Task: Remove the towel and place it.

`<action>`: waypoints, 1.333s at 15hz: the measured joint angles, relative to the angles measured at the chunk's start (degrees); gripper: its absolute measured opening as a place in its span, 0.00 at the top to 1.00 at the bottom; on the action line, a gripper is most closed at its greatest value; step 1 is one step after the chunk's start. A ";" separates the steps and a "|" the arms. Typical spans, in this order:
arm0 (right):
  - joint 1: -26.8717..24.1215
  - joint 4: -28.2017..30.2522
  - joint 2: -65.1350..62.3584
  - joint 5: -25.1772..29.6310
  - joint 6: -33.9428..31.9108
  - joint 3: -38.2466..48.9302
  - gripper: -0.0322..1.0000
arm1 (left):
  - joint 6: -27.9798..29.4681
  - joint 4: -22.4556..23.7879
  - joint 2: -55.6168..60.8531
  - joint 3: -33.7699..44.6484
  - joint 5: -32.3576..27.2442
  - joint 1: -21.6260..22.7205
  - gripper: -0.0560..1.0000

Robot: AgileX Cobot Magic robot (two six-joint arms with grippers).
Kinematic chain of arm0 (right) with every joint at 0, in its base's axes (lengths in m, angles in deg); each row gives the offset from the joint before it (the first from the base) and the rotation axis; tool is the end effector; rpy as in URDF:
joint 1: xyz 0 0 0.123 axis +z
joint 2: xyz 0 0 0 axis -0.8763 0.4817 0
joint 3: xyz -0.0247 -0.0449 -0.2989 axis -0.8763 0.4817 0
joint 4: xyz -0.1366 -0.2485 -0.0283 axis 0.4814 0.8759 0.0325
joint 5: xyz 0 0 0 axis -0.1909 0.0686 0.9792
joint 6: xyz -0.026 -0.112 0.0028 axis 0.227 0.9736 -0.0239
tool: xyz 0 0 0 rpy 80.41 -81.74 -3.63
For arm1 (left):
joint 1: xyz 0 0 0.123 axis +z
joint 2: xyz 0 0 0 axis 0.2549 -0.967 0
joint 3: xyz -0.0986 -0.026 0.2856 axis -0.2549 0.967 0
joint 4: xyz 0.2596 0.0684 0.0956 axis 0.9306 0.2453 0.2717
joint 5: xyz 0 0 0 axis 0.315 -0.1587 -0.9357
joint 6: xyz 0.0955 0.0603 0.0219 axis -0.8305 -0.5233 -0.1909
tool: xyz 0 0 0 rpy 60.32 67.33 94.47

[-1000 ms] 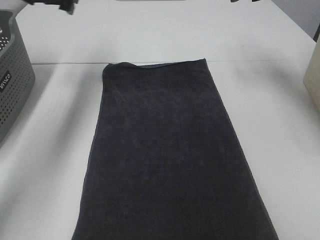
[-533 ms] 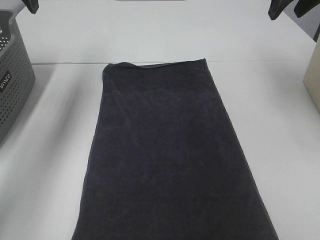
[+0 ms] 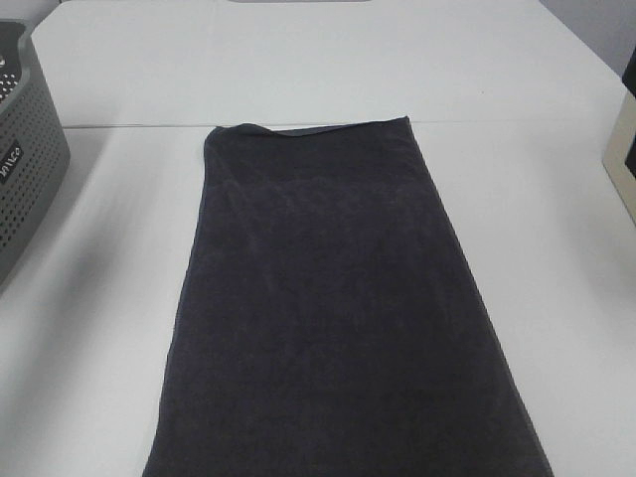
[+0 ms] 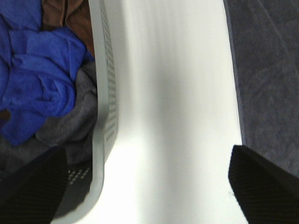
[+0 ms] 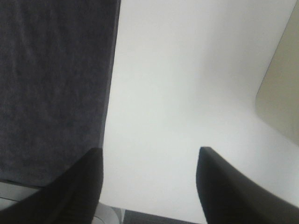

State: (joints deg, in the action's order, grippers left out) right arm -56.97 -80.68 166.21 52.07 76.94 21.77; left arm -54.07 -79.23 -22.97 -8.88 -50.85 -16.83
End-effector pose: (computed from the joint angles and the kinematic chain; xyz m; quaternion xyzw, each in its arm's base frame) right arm 0.2934 0.0259 0.3035 -0.0897 0.9862 0.0159 0.1379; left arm 0.3460 -0.0177 0.3475 0.0272 0.9789 -0.0244 0.2010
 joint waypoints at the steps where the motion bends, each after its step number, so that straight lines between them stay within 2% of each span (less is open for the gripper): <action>1: 0.00 -0.52 -5.21 -0.80 0.00 4.47 0.41 | 0.00 -0.17 4.24 5.16 1.55 0.00 0.12; 5: 0.00 -0.86 -21.77 -4.76 0.00 19.31 0.41 | 3.50 1.09 20.28 24.29 8.19 0.00 0.12; 6: 0.00 -0.86 -23.26 -5.04 0.00 20.34 0.41 | 3.67 1.38 22.00 26.36 8.71 0.00 0.12; 7: 0.00 -0.86 -30.37 -5.79 0.00 24.81 0.41 | 3.84 2.75 27.90 32.95 9.28 0.00 0.12; 8: 0.00 -0.86 -30.37 -5.79 0.00 24.81 0.41 | 3.84 2.75 27.90 32.95 9.28 0.00 0.12; 9: 0.00 -0.86 -33.63 -5.79 0.00 26.59 0.41 | 3.84 2.75 32.60 37.82 9.40 0.00 0.12; 16: 0.00 -0.86 -46.47 -5.56 1.49 36.78 0.41 | 3.84 2.75 45.21 46.98 5.90 0.00 0.12; 20: 0.00 -0.86 -53.11 -3.38 1.49 39.82 0.41 | 3.72 2.35 53.97 49.62 2.92 0.00 0.12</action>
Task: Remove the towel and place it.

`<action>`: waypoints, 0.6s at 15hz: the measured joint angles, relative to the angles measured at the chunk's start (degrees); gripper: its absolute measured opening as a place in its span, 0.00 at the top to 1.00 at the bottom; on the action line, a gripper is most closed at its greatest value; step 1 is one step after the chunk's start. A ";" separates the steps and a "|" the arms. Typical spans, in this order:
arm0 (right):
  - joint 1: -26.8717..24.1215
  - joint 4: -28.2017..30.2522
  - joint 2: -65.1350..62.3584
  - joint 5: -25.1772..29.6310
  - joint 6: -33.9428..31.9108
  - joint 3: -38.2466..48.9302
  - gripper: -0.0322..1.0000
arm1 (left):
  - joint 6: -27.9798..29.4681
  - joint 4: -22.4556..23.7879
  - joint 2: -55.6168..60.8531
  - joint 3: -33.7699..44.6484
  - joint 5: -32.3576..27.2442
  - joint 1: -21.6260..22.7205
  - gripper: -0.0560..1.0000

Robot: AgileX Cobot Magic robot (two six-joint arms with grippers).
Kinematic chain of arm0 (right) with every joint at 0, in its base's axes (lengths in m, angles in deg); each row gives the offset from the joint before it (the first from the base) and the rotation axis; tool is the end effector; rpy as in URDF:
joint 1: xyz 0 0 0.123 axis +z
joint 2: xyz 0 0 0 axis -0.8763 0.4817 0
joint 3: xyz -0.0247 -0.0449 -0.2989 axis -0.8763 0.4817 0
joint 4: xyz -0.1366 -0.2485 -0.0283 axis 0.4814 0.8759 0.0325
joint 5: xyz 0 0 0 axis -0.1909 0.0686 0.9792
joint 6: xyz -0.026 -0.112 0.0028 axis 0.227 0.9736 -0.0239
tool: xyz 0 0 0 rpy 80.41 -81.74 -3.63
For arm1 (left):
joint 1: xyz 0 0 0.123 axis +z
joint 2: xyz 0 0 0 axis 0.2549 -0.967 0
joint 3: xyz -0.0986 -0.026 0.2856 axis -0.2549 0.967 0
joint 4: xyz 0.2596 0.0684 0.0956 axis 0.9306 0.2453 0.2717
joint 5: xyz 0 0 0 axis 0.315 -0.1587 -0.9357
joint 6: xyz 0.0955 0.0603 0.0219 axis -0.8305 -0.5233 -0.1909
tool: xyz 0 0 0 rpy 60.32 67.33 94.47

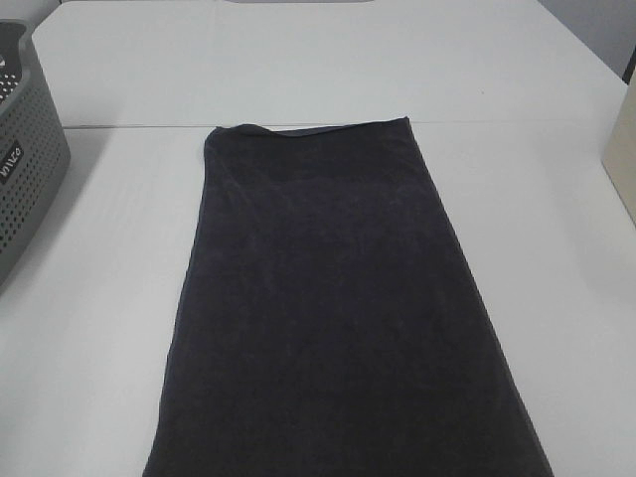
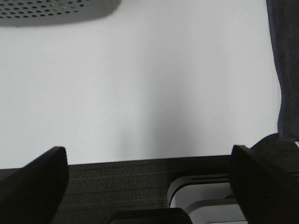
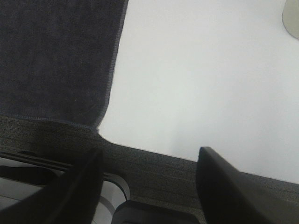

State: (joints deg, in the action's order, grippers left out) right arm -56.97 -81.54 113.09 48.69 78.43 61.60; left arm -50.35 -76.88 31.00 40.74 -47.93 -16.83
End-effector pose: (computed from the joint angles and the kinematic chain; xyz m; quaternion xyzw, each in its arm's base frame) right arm 0.0859 0.0120 0.2449 -0.0996 0.9546 0.0169 0.2803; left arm 0.1044 -0.0045 0.2649 -0.0010 0.9648 -0.0130 0.2625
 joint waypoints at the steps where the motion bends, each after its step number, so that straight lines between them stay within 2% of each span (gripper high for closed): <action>1: 0.00 0.00 -1.78 0.34 0.00 0.06 0.41 | -0.92 -0.06 2.35 0.00 -0.29 0.00 0.12; 4: 0.00 -0.06 -8.02 -0.06 0.00 0.86 0.41 | -3.78 -0.74 10.94 1.72 1.20 0.00 0.12; 5: 0.00 -0.11 -10.43 -0.63 0.00 1.15 0.41 | -4.98 -2.01 14.32 2.52 2.81 0.00 0.12; 9: 0.00 -0.17 -18.91 -0.97 0.00 1.20 0.41 | -9.11 -4.76 24.12 2.69 3.21 0.00 0.12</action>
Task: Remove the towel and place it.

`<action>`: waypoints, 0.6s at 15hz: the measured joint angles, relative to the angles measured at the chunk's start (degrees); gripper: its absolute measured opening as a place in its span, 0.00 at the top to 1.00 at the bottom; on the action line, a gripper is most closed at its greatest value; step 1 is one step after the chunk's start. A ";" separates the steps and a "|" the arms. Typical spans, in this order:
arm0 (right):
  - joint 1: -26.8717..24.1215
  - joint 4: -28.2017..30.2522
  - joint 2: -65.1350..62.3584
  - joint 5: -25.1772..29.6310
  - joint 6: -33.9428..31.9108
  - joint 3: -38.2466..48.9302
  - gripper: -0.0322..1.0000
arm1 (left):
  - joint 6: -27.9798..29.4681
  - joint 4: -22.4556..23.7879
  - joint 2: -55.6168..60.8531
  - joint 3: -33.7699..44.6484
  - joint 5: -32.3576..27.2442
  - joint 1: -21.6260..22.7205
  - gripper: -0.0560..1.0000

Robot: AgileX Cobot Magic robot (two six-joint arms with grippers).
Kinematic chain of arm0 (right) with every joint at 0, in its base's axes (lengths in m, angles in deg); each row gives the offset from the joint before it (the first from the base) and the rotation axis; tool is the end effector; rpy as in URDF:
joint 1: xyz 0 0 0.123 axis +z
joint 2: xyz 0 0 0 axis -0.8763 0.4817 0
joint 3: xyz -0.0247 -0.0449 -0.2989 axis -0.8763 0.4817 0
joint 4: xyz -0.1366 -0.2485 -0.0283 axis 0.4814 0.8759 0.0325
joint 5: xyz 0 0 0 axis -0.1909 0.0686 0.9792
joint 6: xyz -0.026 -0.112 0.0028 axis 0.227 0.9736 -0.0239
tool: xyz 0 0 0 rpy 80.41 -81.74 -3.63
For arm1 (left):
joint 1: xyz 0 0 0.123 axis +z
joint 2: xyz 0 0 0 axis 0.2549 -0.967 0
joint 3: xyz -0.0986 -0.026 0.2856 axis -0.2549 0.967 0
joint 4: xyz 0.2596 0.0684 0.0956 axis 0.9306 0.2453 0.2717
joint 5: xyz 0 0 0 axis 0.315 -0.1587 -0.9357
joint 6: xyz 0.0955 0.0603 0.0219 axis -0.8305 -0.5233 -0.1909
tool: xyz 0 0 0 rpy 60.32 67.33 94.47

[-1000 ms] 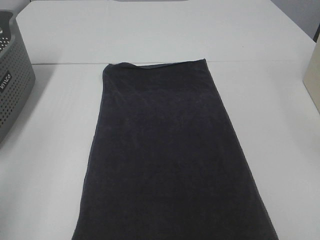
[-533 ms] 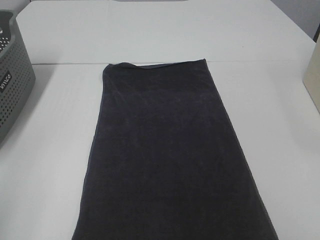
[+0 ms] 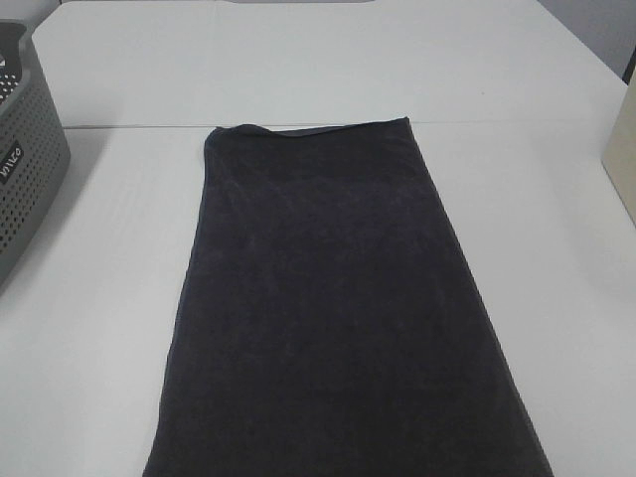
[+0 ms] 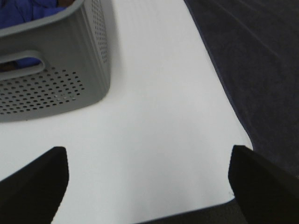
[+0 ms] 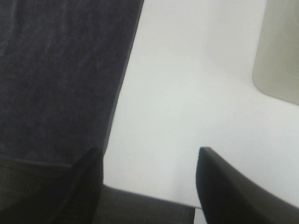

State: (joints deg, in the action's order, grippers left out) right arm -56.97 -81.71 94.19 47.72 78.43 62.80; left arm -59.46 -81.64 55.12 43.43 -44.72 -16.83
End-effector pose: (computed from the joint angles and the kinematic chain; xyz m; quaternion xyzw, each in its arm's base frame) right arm 0.0445 0.0092 0.2608 -0.0972 0.8964 0.0135 0.4323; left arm 0.0447 -0.0108 0.2852 0.0699 0.8829 -0.0251 0.4637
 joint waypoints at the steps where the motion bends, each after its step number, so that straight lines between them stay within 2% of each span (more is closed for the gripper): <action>1: 0.00 0.00 -2.75 0.00 0.00 0.00 0.41 | -0.34 -0.06 2.69 0.00 0.00 0.00 0.12; 3: 0.00 0.00 -6.42 0.00 0.00 0.06 0.41 | -0.40 -0.17 7.45 0.11 0.17 0.00 0.12; 9: 0.00 -0.23 -6.82 0.06 0.00 0.06 0.41 | -1.09 -1.60 8.31 0.29 0.34 0.00 0.12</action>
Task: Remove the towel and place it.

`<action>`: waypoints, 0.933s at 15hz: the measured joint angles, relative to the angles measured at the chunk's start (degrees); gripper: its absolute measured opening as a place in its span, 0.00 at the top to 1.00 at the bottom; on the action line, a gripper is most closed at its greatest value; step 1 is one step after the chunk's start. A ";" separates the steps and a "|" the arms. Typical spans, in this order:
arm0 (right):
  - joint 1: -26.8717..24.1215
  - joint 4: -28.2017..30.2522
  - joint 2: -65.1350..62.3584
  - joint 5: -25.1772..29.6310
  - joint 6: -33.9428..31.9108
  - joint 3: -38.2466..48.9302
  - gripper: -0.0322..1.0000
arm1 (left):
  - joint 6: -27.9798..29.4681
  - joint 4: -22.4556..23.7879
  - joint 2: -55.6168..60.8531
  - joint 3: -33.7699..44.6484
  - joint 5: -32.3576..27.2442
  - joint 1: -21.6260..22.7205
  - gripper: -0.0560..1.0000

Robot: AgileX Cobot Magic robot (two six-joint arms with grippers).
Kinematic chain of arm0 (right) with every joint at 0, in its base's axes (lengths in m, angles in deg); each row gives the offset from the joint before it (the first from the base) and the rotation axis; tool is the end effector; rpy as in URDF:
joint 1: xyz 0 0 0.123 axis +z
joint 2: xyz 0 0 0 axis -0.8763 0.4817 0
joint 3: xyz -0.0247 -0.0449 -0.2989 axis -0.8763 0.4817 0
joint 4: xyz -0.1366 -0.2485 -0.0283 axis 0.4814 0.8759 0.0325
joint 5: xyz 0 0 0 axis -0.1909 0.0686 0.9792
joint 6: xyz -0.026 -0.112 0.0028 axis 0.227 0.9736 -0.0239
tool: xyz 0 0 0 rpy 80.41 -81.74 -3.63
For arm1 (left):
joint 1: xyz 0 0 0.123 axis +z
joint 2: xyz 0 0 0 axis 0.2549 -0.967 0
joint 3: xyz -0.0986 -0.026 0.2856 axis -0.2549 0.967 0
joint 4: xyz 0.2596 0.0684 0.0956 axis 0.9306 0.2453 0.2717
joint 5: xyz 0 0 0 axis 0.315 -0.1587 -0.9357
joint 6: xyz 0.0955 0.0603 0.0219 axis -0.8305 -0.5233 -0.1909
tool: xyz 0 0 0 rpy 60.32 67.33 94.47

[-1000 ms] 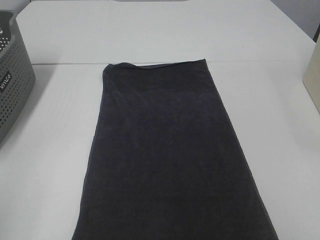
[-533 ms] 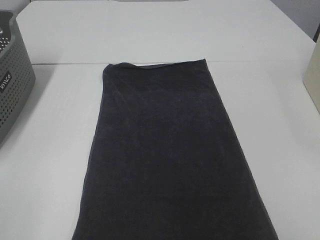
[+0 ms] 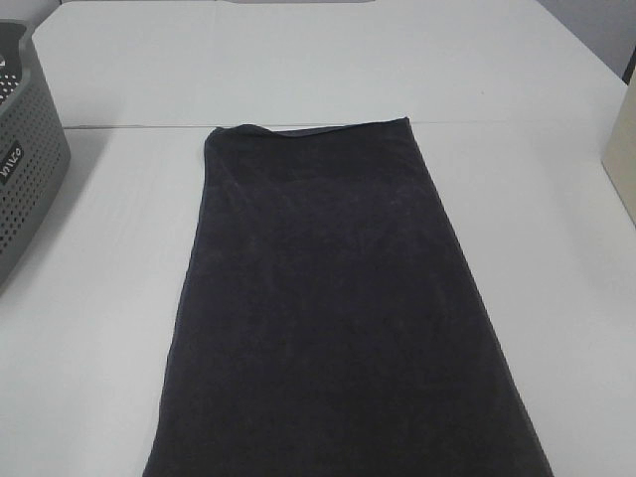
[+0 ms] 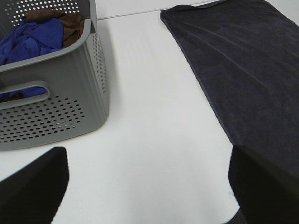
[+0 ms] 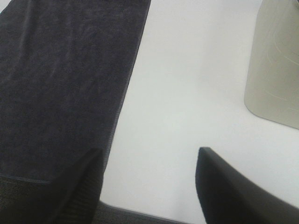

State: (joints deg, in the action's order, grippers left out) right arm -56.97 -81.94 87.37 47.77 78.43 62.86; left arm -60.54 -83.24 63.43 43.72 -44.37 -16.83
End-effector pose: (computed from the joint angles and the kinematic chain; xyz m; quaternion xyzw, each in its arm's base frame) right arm 0.0278 0.0084 0.2647 -0.0961 0.8695 0.0137 0.4843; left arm 0.0215 -0.0128 0.2892 0.0788 0.8453 -0.0312 0.5275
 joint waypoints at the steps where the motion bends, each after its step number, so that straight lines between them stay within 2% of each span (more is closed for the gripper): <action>1: 0.00 -0.06 0.00 0.00 0.00 0.00 0.41 | 0.00 0.00 0.00 0.00 0.00 0.00 0.12; 14: 0.00 -1.03 0.00 0.00 0.00 0.00 0.41 | 0.00 0.00 0.00 0.06 0.00 0.00 0.12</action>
State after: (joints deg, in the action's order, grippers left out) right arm -56.97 -82.97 87.37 47.77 78.43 62.86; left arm -60.54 -83.24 63.43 43.78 -44.37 -16.83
